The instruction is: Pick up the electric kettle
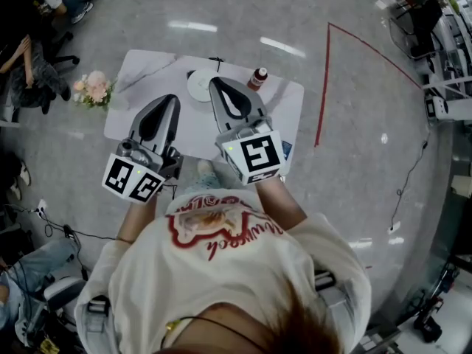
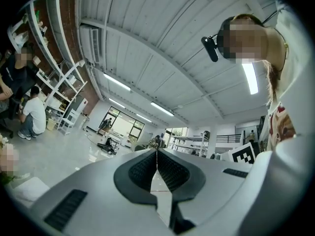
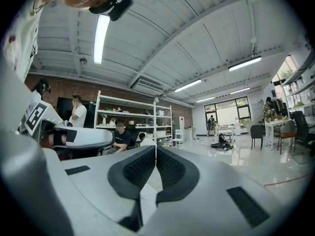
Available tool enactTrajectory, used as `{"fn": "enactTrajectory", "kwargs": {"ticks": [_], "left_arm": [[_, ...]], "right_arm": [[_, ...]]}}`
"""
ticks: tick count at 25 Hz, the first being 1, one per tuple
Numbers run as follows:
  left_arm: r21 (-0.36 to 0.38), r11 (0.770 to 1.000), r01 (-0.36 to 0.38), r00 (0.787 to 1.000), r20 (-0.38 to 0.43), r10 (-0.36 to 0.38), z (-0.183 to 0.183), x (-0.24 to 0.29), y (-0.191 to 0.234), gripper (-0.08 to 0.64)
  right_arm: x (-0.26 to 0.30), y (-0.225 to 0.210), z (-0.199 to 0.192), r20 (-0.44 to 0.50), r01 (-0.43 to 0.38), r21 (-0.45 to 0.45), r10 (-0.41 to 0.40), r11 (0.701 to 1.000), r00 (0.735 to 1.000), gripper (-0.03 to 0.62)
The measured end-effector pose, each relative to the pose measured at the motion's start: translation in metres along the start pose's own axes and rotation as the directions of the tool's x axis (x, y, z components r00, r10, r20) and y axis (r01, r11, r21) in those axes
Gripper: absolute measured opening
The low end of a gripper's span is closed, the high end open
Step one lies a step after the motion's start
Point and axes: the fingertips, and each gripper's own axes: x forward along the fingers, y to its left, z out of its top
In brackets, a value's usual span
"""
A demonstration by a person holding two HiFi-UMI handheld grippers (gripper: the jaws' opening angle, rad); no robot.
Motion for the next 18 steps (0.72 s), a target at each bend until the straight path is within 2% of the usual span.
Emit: {"fn": "enactTrajectory", "kwargs": {"ticks": [11,18], "left_arm": [[-0.025,1.0,0.015,1.0,-0.007,-0.015,0.002,0.01,0.026,0.012],[-0.034,0.999,0.042,0.999,-0.032,-0.043,-0.012,0.018,0.028,0.012]], "right_arm": [[0.018,-0.008,-0.006,-0.017,0.046,0.003,-0.046,0.999,0.999,0.015],[0.015,-0.016,-0.019,-0.035,0.072,0.011,-0.071,0.997,0.997,0.015]]}}
